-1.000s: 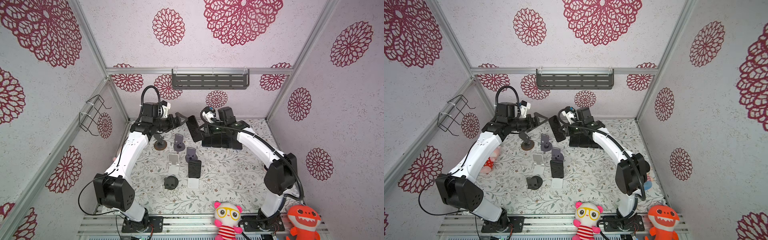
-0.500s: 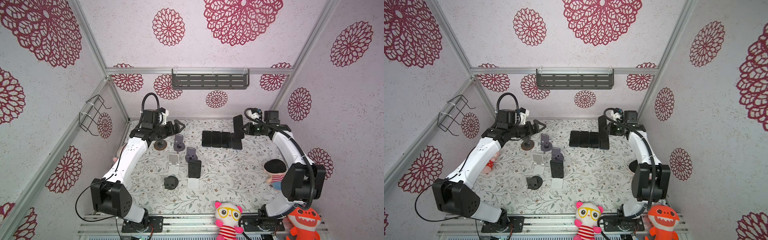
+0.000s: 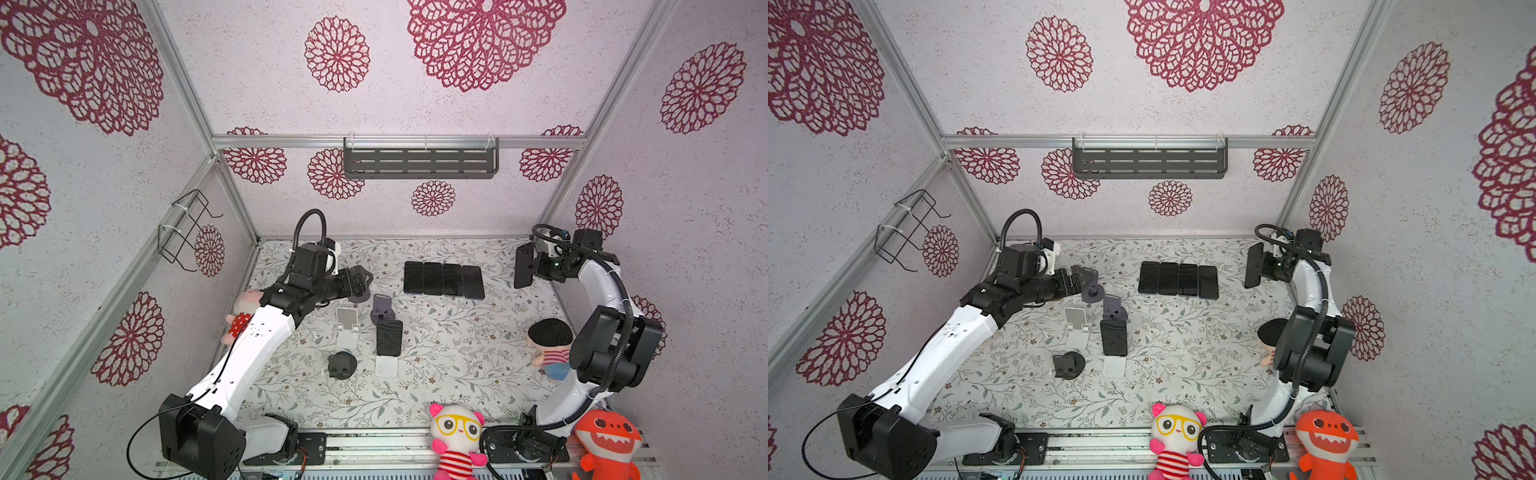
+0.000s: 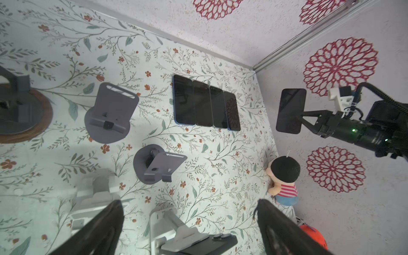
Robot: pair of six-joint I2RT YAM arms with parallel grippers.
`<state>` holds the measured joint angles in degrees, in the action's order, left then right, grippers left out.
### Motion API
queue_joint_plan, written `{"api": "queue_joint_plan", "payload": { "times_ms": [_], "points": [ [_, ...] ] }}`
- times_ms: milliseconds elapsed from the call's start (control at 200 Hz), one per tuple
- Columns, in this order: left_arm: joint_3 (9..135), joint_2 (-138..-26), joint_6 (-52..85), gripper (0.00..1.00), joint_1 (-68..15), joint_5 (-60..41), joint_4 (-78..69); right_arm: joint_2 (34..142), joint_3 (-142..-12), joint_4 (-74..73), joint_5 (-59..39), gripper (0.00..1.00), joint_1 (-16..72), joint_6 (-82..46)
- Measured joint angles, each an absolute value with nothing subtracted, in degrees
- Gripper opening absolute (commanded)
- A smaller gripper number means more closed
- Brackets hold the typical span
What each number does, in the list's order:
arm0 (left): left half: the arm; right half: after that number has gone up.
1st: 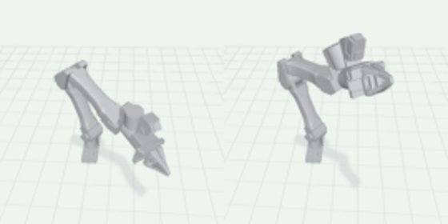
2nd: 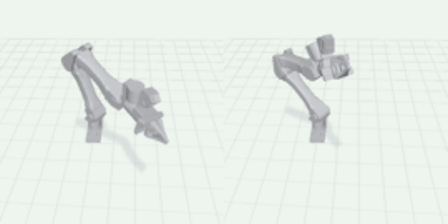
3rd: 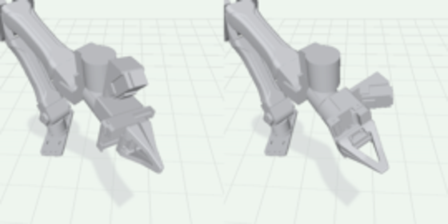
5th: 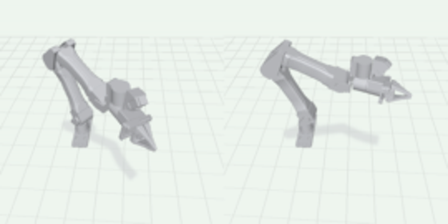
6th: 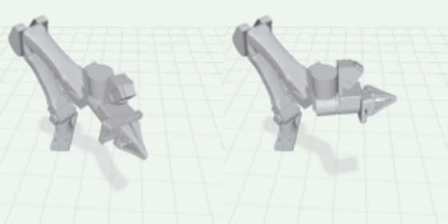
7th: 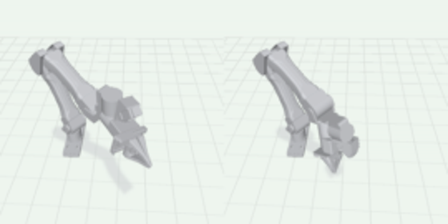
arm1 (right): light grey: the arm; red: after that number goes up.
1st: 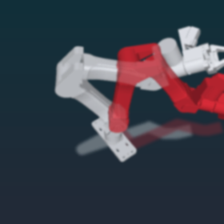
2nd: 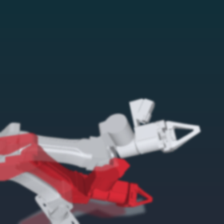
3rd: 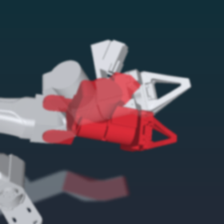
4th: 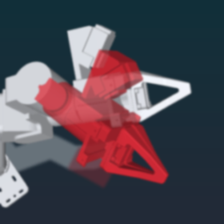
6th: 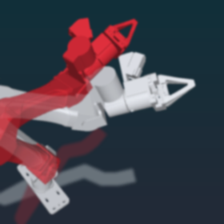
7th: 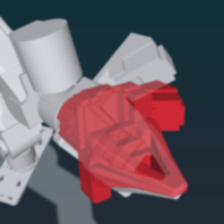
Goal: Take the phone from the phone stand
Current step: 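Carry the black phone with the right gripper toward the flat phones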
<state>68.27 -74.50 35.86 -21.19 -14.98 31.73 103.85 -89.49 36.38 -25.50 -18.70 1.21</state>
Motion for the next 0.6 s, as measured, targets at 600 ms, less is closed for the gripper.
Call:
{"api": "queue_joint_plan", "payload": {
  "times_ms": [600],
  "points": [
    [66.6,-74.7,37.2,0.98,-23.9,-11.0,28.9,119.3,-94.8,36.1,-31.0,0.0,-18.2,1.5]
  ]
}}
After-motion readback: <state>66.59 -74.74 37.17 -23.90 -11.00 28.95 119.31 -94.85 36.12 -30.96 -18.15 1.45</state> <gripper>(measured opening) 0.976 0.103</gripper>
